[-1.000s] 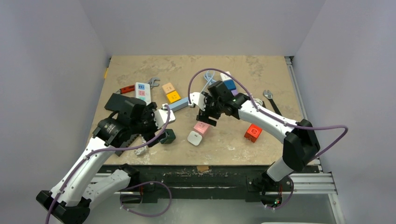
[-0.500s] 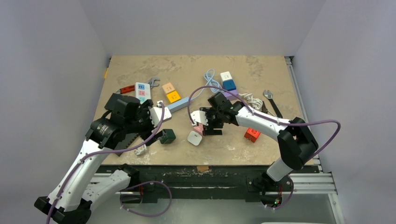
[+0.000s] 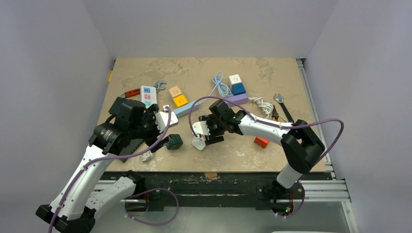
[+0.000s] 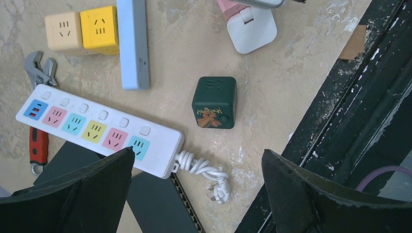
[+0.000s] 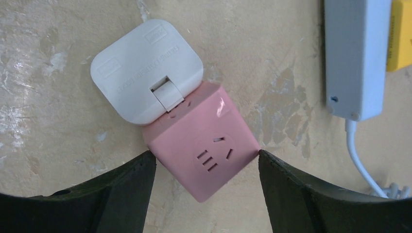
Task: Pull the plug off the socket
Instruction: Move the plug to the center of the board.
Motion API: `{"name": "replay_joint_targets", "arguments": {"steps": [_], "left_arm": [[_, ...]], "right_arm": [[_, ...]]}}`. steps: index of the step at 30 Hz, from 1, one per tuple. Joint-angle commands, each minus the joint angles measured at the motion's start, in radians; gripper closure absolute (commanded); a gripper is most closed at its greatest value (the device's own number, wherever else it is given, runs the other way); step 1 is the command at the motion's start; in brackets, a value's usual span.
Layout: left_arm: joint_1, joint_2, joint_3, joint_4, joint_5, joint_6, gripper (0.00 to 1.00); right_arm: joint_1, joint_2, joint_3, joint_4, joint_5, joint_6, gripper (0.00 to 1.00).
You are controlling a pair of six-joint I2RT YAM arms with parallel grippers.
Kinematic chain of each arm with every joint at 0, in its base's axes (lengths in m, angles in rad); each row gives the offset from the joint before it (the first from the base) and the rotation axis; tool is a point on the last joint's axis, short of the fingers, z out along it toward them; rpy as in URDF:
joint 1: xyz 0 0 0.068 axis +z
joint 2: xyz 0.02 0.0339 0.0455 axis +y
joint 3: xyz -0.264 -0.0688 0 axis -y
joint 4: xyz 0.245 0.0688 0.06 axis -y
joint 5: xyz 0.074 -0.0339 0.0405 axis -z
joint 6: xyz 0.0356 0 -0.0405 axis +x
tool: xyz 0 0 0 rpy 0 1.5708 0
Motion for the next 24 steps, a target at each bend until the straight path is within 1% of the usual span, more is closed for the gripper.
{"name": "replay_joint_targets", "arguments": {"steps": [1,8,12,16,24], "left_arm": [[0.01,-0.008,0.047,-0.014,0.021,0.025,0.0],[0.015,-0.011,0.052,-0.034,0.023,0.035,0.0],[0.019,-0.013,0.048,-0.037,0.023,0.039,0.0],[0.02,-0.017,0.047,-0.037,0.03,0.037,0.0],[0.02,-0.017,0.062,-0.044,0.037,0.032,0.0]], "right_arm": [[0.013,0.042,0.047,0.007,-0.077,-0.025,0.26],[0.048,0.099,0.074,0.016,-0.096,-0.022,0.27],[0.059,0.108,0.099,-0.037,-0.097,-0.011,0.31],[0.062,0.058,0.063,-0.059,-0.078,0.069,0.33],[0.105,-0.112,-0.084,-0.103,-0.06,0.245,0.31]]}}
